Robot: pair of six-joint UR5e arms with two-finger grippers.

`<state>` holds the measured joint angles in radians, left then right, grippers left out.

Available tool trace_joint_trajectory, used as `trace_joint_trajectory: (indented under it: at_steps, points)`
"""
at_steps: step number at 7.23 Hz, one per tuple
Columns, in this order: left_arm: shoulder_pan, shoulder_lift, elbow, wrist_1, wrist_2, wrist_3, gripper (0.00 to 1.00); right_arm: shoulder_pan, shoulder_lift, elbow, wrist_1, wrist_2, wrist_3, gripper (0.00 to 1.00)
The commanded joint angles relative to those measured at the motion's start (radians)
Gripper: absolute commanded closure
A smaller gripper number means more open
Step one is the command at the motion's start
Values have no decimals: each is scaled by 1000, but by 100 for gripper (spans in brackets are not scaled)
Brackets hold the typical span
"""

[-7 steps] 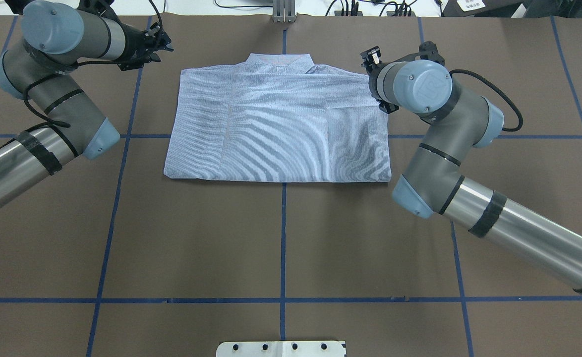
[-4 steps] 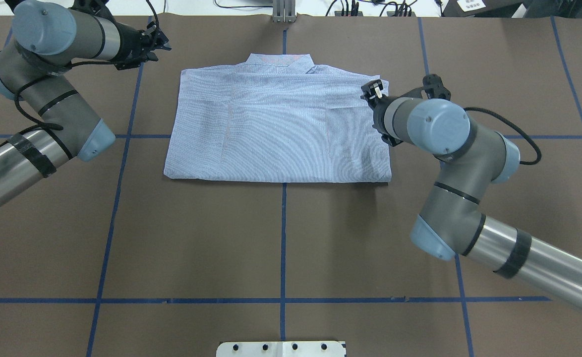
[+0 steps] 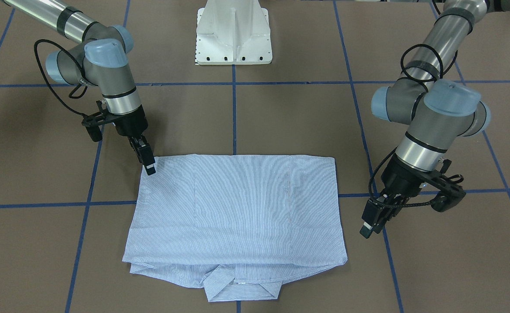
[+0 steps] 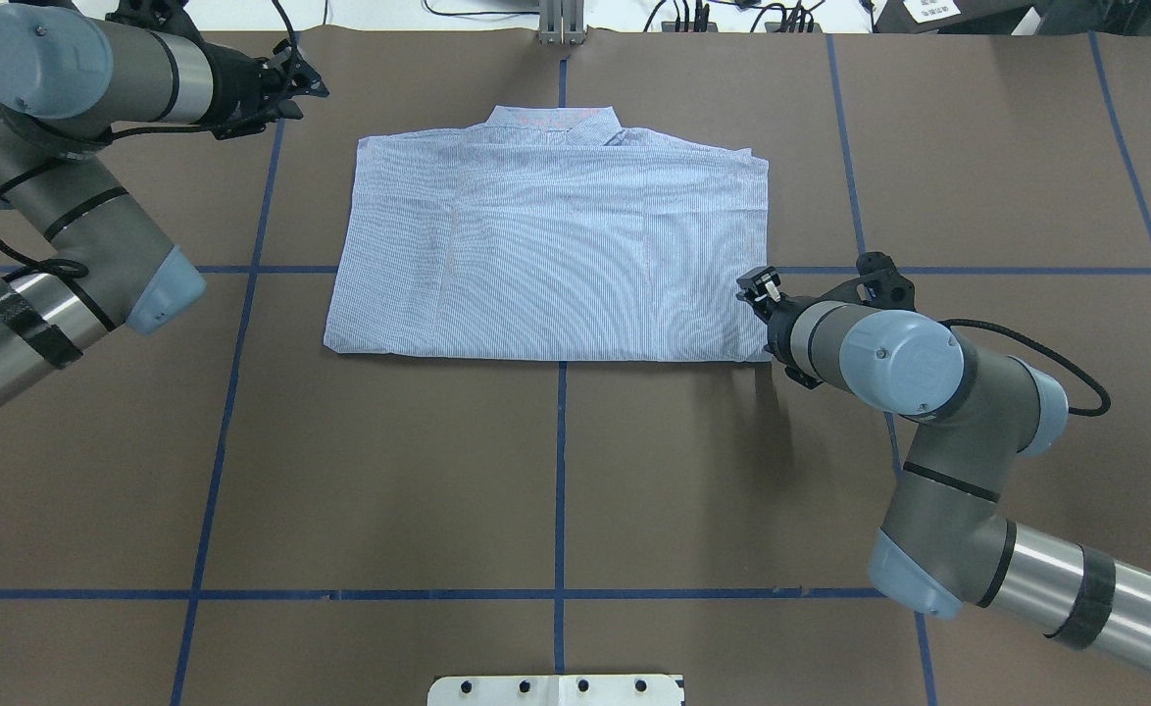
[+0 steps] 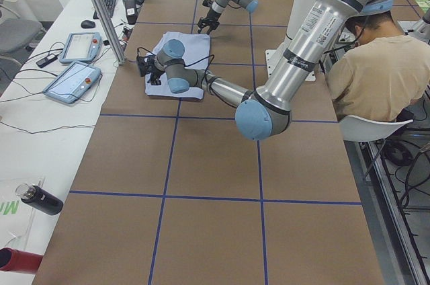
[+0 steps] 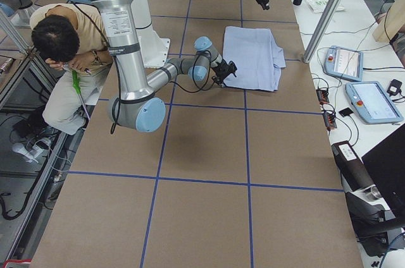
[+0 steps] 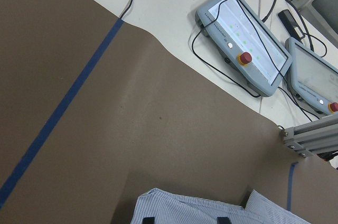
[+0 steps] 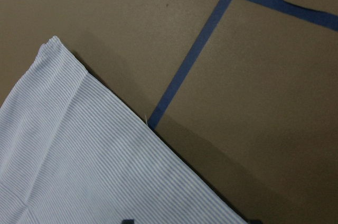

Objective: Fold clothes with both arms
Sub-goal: 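Move the right gripper down to the folded edge nearest it, then grasp the folded shirt's near corner with the right gripper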

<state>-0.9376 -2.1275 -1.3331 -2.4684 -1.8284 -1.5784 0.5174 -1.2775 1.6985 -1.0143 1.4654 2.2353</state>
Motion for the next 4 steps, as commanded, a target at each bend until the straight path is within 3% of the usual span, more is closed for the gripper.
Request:
trace_joint_trajectory:
  at_steps: [1, 4]
  points:
    - [0, 1, -1, 0, 1, 0, 50, -20, -3, 3, -1, -2, 4, 22]
    - [6, 0, 3, 0, 5, -9, 50, -40, -60, 58, -1, -2, 4, 22]
